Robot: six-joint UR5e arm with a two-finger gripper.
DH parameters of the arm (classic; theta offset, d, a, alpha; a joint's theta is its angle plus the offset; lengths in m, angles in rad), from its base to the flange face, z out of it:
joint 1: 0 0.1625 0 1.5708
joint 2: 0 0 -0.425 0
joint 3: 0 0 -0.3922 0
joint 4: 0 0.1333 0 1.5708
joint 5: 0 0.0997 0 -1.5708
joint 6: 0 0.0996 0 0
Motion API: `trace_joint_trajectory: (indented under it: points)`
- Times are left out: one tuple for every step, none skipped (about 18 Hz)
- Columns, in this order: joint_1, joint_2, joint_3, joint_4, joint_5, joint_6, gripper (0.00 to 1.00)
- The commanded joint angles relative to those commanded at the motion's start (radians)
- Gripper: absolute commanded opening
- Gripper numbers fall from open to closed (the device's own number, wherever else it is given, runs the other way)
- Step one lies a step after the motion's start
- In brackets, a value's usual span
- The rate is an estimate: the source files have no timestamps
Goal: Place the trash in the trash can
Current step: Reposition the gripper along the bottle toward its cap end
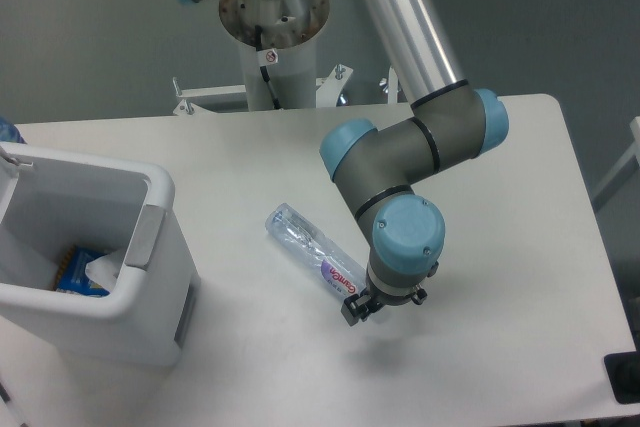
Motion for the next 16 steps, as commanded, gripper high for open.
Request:
trace_joint_trajectory:
  points:
    - [-0.003, 0.000, -0.002, 0.000, 0.000, -0.002, 0.92]
    - [-0.003, -0.003, -0.003, 0.000, 0.000, -0.003, 0.92]
    - [-0.005, -0.006, -0.006, 0.000, 0.000, -0.015, 0.92]
    - [-0.005, -0.008, -0.006, 0.000, 0.000, -0.031, 0.92]
    - [-0.005, -0.011, -0.005, 0.000, 0.000, -0.043, 0.92]
    - [-0.005, -0.012, -0.006, 0.000, 0.000, -0.048, 0.91]
    - [-0.005, -0.014, -0.006, 0.000, 0.000, -0.049, 0.90]
    - [-0.005, -0.014, -0.011, 0.000, 0.000, -0.055, 0.90]
    - [-0.005, -0.014, -0.012, 0.002, 0.000, -0.061, 0.89]
    - [-0.005, -0.015, -0.014, 0.002, 0.000, -0.063, 0.88]
    - [-0.005, -0.017, -0.014, 0.002, 0.000, -0.067, 0.84]
    - [-0.005, -0.023, -0.014, 0.002, 0.003, -0.074, 0.80]
    - [-0.006, -0.026, -0.014, 0.002, 0.020, -0.092, 0.77]
    - [-0.012, -0.032, -0.008, 0.002, 0.037, -0.104, 0.72]
    - [-0.020, -0.038, -0.002, 0.002, 0.049, -0.107, 0.70]
    - [-0.020, -0.040, -0.002, 0.002, 0.051, -0.109, 0.66]
